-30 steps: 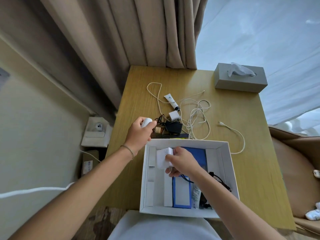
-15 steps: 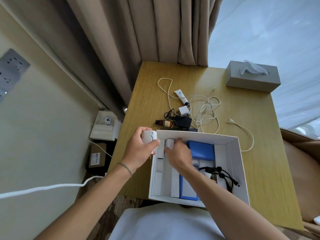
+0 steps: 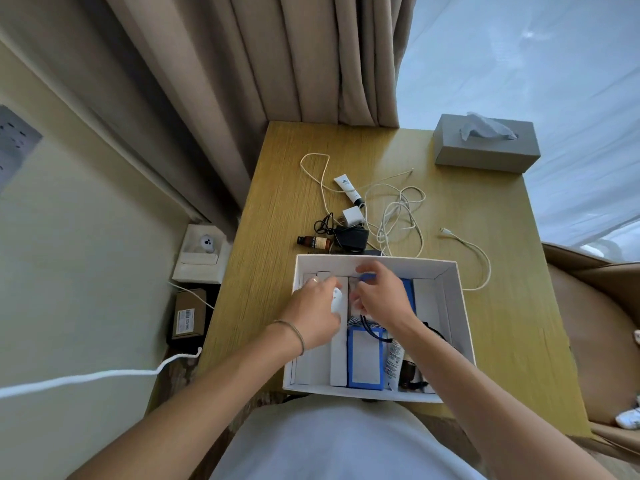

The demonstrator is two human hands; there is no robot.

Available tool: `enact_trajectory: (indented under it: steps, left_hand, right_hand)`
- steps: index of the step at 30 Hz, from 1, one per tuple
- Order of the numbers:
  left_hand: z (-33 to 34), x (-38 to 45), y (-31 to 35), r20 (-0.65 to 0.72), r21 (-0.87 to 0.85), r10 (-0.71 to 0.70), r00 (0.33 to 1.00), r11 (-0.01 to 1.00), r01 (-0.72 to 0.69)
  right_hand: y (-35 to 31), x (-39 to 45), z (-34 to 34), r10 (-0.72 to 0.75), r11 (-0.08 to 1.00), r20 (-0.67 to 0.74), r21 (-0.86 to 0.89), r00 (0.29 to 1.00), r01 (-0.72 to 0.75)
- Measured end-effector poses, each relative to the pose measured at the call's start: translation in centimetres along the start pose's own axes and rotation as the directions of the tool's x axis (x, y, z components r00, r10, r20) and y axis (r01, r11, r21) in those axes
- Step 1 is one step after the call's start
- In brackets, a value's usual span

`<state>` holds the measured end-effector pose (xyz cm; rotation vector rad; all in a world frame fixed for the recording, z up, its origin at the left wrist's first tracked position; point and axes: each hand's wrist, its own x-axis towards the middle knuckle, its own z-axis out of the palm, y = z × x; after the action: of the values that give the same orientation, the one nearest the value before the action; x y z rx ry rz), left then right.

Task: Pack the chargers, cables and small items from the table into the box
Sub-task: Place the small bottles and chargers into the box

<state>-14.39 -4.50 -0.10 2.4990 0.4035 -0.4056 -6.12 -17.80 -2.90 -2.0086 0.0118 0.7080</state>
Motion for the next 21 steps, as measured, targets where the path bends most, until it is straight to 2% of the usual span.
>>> enact_trajectory:
  steps: [4, 6, 11, 16, 19, 21]
  left_hand:
    - [2.3, 1.1, 0.1, 0.01, 0.284, -0.05, 0.999, 0.958, 0.045]
    - [3.4, 1.3, 0.0, 0.0, 0.374, -0.05, 0.999, 0.926, 0.047]
    - [5.4, 1.2, -0.5, -0.032, 0.414, -0.06, 0.998, 0.908, 0.068]
    - [5.4, 1.2, -0.5, -0.024, 0.459, -0.046, 0.999, 0.887, 0.052]
    - [4.0, 1.2, 0.4, -0.032, 0.47, -0.006, 0.999, 0.882, 0.02]
    - [2.4, 1.1, 1.4, -0.084, 0.444, 0.068, 0.994, 0.896, -0.024]
  right_hand:
    - [0.3, -0.9, -1.1, -0.005, 0.999, 0.011, 0.04, 1.0, 0.005]
    - [0.4, -1.2, -1.5, -0.005, 0.999, 0.014, 0.048, 1.0, 0.005]
    - [0.8, -1.4, -2.7, 0.023, 0.997, 0.03, 0.076, 0.999, -0.025]
    - [0.8, -0.8, -3.6, -0.008, 1.0, 0.043, 0.0, 0.999, 0.008]
    - [-0.2, -0.3, -4.1, -0.033, 0.999, 0.055, -0.003, 0.998, 0.034]
    - [-1.3, 0.2, -4.6, -0.059, 0.998, 0.06, -0.005, 0.996, 0.06]
